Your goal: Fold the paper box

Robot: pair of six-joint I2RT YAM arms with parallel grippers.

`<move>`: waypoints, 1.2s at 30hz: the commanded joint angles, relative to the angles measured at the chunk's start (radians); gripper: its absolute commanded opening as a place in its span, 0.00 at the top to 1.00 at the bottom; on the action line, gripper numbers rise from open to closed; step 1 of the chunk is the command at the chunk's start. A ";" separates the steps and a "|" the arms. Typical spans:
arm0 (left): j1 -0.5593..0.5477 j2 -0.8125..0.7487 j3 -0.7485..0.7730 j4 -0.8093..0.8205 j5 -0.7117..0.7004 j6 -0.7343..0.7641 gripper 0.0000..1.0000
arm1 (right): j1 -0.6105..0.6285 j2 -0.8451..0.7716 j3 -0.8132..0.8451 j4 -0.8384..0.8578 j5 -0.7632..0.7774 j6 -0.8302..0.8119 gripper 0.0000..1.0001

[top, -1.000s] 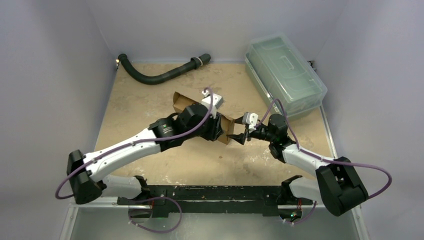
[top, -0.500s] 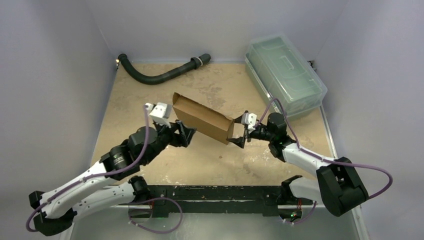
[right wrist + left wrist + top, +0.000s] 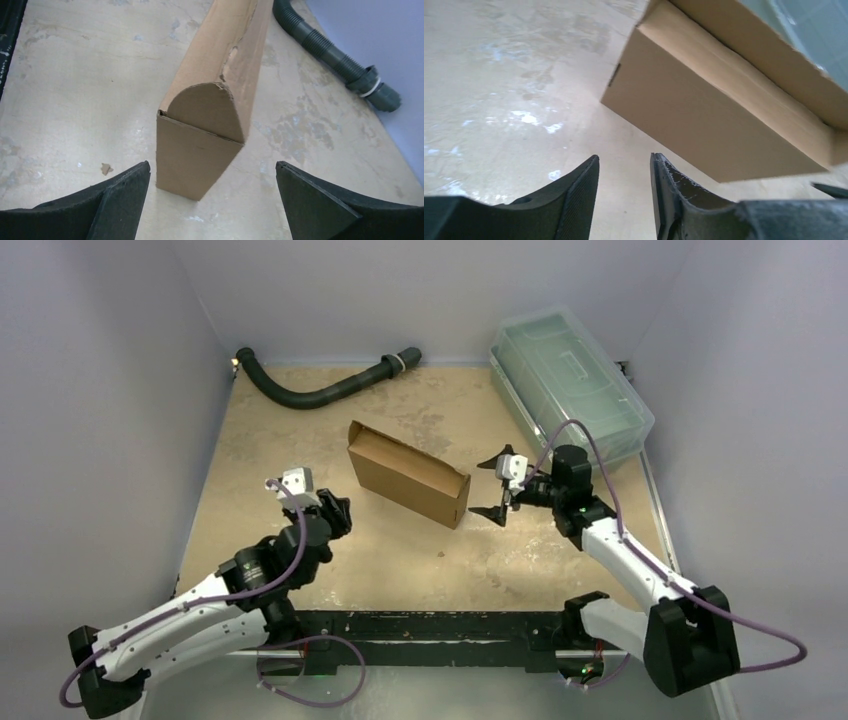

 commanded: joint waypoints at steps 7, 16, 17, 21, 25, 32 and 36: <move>0.168 0.222 -0.079 0.302 -0.106 0.046 0.73 | -0.123 -0.088 0.185 -0.517 -0.042 -0.344 0.02; 0.695 0.387 -0.156 0.703 0.511 0.052 0.83 | -0.189 -0.050 0.304 -0.864 -0.103 -0.547 0.28; 0.738 0.433 -0.152 0.750 0.573 0.045 0.86 | -0.189 -0.041 0.311 -0.892 -0.116 -0.578 0.39; 0.804 0.615 -0.092 0.899 0.729 0.061 0.99 | -0.188 -0.023 0.297 -0.914 -0.146 -0.620 0.70; 0.823 0.786 -0.026 0.970 0.798 0.065 1.00 | -0.173 -0.003 0.274 -0.830 -0.121 -0.538 0.83; 0.832 0.899 -0.023 1.065 0.907 0.060 1.00 | -0.029 0.073 0.238 -0.600 0.048 -0.287 0.96; 0.832 0.907 -0.047 1.095 0.975 0.059 1.00 | -0.012 0.103 0.229 -0.488 0.110 -0.159 0.96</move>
